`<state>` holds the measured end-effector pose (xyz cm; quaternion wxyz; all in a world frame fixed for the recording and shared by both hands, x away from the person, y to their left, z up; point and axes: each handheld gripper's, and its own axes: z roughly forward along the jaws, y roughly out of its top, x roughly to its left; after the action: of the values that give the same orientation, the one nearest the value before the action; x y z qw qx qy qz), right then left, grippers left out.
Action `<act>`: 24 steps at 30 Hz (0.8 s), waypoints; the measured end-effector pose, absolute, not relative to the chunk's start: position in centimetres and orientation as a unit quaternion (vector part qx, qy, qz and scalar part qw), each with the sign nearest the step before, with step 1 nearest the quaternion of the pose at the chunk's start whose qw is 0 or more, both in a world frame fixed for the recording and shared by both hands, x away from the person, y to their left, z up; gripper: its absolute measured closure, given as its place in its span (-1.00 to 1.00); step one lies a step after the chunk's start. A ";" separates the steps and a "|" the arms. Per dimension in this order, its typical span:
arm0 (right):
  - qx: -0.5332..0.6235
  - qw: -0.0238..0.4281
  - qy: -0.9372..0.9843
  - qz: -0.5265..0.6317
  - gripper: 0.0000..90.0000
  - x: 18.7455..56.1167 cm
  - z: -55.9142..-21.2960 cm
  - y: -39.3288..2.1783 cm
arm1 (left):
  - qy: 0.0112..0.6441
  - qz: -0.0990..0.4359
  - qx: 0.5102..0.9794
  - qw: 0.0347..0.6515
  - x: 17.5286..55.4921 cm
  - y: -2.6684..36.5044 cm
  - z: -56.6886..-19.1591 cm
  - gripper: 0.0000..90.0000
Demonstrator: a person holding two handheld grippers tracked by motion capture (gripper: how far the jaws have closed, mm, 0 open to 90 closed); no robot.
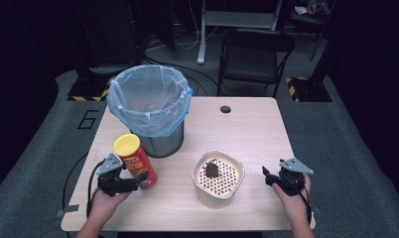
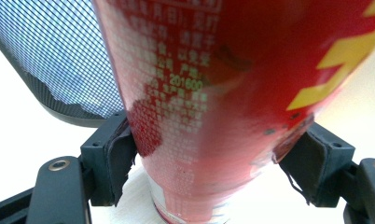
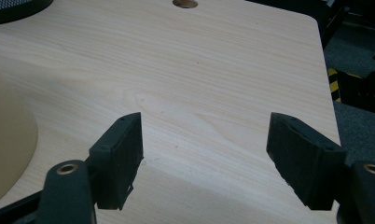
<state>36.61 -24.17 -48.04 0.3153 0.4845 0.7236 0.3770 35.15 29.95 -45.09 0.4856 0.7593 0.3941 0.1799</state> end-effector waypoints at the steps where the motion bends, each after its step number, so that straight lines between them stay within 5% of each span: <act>1: 0.483 0.314 0.726 0.377 -0.41 36.7 -48.1 -24.0 | 0.395 0.176 0.760 0.485 35.1 30.1 -44.7 -0.47; 14: 0.480 0.307 0.728 0.382 -0.40 36.6 -48.4 -24.1 | 0.391 0.170 0.776 0.466 35.1 29.5 -41.7 -0.47; 24: 0.482 0.297 0.729 0.386 -0.38 36.7 -48.5 -24.1 | 0.364 0.171 0.791 0.461 35.0 28.1 -35.2 -0.47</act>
<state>36.69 -24.11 -48.52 0.2968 0.4817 0.7286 0.3860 34.95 28.05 -35.17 0.4606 0.7912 0.3642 0.1710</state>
